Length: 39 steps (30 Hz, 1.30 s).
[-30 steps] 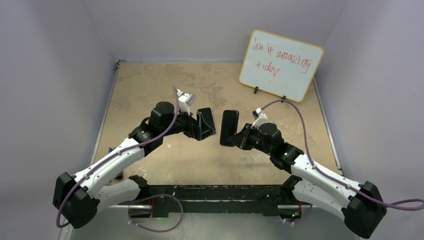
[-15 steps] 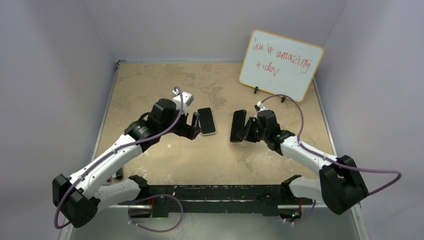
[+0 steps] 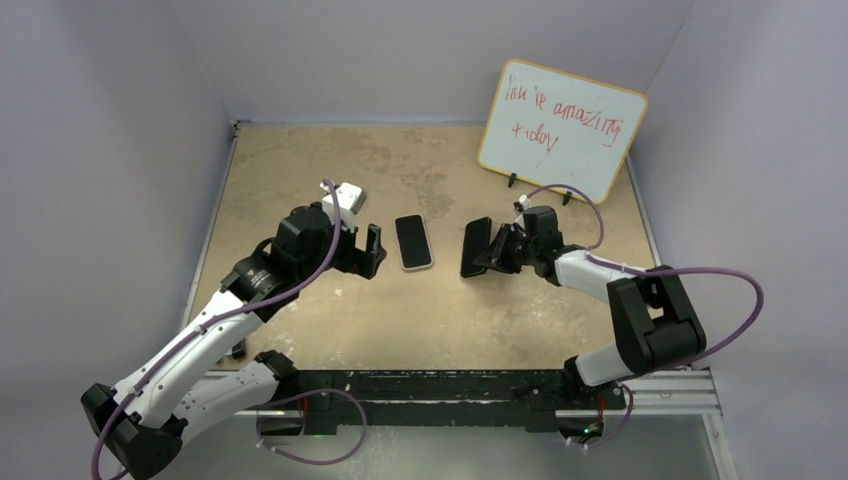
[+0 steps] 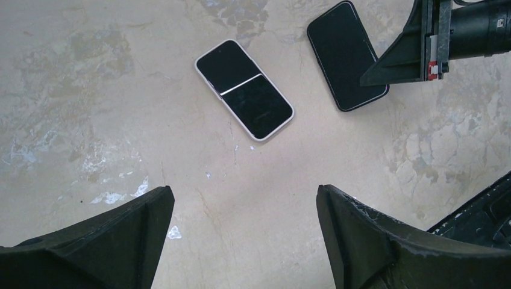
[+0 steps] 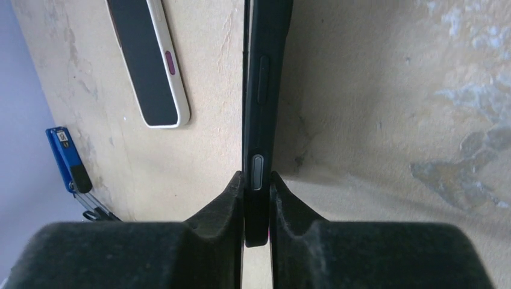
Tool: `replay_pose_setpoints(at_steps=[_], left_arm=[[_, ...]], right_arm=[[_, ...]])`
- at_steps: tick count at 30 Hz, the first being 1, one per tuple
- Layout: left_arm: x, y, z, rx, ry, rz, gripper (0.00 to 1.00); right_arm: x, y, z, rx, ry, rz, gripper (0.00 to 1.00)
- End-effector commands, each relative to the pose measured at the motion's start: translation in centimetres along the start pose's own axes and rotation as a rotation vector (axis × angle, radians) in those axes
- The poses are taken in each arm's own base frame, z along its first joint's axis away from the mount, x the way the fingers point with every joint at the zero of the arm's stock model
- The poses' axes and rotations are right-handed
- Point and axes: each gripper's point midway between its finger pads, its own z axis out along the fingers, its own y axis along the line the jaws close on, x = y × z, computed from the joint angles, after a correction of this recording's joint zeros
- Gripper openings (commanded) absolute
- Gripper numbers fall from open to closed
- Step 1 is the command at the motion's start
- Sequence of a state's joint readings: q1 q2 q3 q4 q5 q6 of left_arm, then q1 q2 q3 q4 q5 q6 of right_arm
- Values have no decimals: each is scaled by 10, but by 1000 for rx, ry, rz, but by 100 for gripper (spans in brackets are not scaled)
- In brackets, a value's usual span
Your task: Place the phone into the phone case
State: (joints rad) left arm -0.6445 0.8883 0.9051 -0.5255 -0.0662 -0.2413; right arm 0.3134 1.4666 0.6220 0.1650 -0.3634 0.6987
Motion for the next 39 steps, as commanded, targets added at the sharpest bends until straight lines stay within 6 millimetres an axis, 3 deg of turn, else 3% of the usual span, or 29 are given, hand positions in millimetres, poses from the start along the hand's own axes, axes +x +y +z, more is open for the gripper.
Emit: replay_pose_setpoints(at_steps=[1,5,20,27,30,39], left_arm=[[-1,3,4,-16,3,31,92],[-3,1,3,-4,-7,33,92],[-2,-7,5,42,-13,31,92],[-3,-9,6,50,-13,18,92],[-3,-10,7,51,-11,2,92],[-10,-23,9,106,-32,-59,94]], right_arm=[[-16,8,6,-27,-25,-16,23],[-17,0,2,14,-29,-5,37],[-13,-7,-28,88,-64,-5,67],[-14,3,-63,88,-127,-70,86],[-19,9,-77,82,-166,-107,98],[-17,46,-131,-36,-265,-210,99]])
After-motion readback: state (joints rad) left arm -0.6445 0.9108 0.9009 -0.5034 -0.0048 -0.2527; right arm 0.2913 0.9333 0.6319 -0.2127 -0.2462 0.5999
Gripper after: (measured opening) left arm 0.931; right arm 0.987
